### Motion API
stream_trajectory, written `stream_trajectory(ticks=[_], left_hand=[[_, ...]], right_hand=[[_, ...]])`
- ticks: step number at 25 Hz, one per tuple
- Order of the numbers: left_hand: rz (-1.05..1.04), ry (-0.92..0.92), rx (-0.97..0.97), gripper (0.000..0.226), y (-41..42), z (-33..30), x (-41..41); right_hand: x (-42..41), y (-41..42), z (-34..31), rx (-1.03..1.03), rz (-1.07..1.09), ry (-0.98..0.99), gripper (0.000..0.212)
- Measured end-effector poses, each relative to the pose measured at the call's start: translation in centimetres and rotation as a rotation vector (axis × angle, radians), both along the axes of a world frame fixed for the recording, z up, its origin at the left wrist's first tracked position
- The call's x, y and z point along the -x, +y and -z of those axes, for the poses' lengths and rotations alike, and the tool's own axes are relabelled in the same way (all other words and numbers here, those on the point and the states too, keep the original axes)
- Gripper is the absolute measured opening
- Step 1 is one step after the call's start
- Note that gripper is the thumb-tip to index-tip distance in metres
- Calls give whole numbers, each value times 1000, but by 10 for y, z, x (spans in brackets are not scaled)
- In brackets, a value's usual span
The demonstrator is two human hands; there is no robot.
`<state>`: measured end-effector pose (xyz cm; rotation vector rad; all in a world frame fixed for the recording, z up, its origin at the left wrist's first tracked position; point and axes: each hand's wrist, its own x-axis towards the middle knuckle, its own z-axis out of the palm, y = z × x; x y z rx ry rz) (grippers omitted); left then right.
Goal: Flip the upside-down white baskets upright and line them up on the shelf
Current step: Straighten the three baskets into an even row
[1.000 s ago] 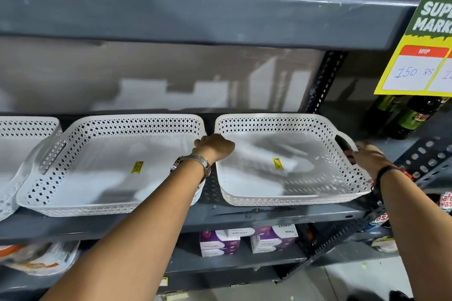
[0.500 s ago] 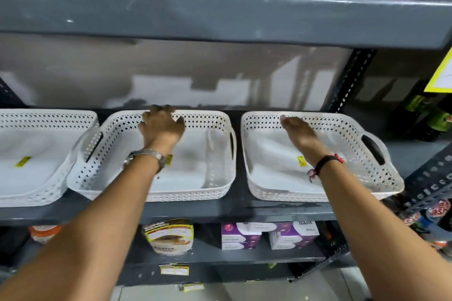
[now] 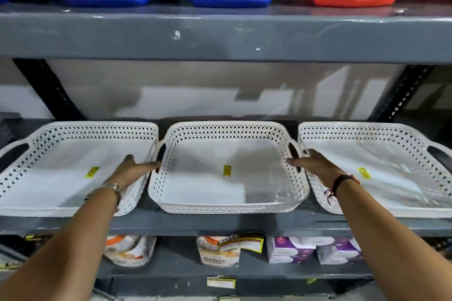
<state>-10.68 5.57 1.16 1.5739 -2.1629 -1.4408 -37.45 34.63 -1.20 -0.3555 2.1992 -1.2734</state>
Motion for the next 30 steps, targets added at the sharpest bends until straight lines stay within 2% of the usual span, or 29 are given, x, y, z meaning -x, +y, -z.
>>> stream_trajectory(ticks=[2,5,8,11,18,22,26,30], left_hand=[[42,31,-9,79,-4,8,8],[91,19,75,59,-3,12,20],[122,50,80,58,-1,16,26],[165,30,117,63,-1,21,33],[157,13,172,56,-1,31,33],[199,-48,201,62,3,31,31],[164,-123,146,45,2,30,32],[155,-101,157,43,1,34,35]], right_hand=[[-1,0,2,-33,21,5,78],[-8,4,-2,-42,31,-18,63],[-11,4,-1,-62,26,-78,52],[-14,-4,1,-105,11,-34,31],[-18,-15,9,-226,58,77,33],[-20,-15,8,-274,79,133,33],[-25,-13,3,-333,39,201,35],[-24,-15,1,-372,24,200,13]])
